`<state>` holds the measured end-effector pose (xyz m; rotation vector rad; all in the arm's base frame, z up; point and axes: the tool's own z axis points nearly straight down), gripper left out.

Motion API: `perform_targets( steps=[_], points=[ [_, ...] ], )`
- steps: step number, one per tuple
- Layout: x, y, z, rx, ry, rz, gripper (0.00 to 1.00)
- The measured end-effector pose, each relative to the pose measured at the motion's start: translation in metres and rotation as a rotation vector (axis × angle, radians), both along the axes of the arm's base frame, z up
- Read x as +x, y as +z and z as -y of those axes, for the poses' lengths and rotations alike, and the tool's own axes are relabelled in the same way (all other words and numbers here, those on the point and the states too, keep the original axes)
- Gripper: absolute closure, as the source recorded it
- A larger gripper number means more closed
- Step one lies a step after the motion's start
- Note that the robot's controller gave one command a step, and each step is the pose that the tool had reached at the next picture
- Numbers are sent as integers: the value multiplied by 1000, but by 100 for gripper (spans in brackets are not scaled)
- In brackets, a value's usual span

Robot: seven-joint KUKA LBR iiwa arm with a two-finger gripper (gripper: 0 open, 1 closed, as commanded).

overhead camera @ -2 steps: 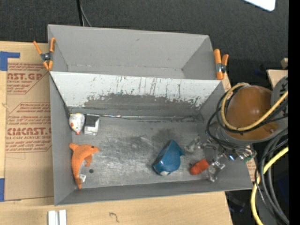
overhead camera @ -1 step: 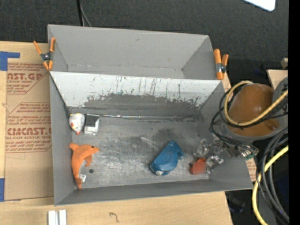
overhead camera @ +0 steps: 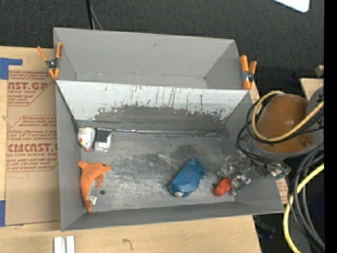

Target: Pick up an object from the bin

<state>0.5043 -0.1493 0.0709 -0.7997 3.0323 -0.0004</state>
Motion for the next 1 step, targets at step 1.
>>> perform_targets(
  steps=[1],
  points=[
    [-2,4,-1,2,0,-8,100]
  ],
)
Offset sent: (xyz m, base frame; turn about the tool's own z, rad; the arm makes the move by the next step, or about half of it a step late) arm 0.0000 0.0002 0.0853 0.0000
